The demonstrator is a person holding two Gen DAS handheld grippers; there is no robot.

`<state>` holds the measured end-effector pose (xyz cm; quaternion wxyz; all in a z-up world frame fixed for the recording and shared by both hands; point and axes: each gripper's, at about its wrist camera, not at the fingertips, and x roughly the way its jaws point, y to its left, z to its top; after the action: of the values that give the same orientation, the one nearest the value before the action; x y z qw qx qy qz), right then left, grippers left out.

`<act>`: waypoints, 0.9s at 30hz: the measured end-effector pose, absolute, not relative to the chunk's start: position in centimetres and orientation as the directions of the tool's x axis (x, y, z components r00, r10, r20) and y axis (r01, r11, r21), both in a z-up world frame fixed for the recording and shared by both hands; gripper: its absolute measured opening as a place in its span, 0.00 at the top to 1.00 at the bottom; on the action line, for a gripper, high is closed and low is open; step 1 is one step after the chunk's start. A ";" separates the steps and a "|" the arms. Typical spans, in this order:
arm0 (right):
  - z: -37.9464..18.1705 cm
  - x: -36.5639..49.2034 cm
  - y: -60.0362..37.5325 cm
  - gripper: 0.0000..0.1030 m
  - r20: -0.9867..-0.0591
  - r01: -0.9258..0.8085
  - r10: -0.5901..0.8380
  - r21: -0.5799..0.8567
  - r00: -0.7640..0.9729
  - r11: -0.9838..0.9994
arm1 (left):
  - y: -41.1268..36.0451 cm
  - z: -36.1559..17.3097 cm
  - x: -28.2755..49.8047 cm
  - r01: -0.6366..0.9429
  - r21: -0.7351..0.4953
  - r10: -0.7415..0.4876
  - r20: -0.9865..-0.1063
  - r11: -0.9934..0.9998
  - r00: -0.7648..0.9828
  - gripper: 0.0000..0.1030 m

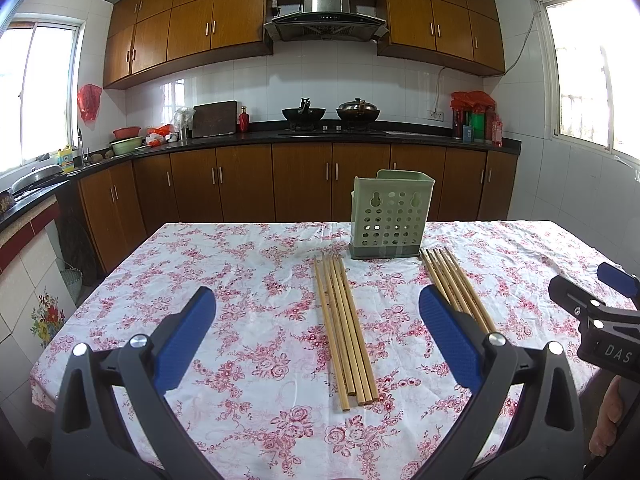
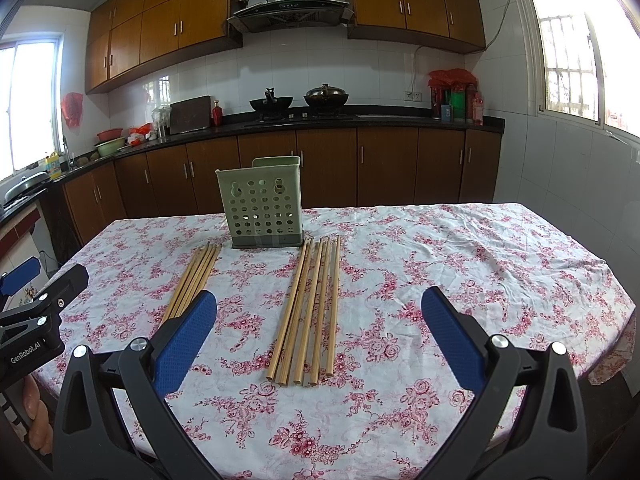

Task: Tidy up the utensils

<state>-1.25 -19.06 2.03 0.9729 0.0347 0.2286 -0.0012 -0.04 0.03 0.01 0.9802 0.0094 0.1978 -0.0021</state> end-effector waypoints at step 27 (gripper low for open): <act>1.7 -1.5 -19.0 0.02 -0.453 0.019 0.015 0.071 0.891 0.997 | 0.4 -0.8 0.0 0.002 0.019 0.006 -0.398 1.000 0.917 0.04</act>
<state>-1.51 -18.98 1.65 0.9717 0.0368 0.2333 -0.0010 0.01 0.44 -0.79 0.9790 0.0093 0.2035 0.0011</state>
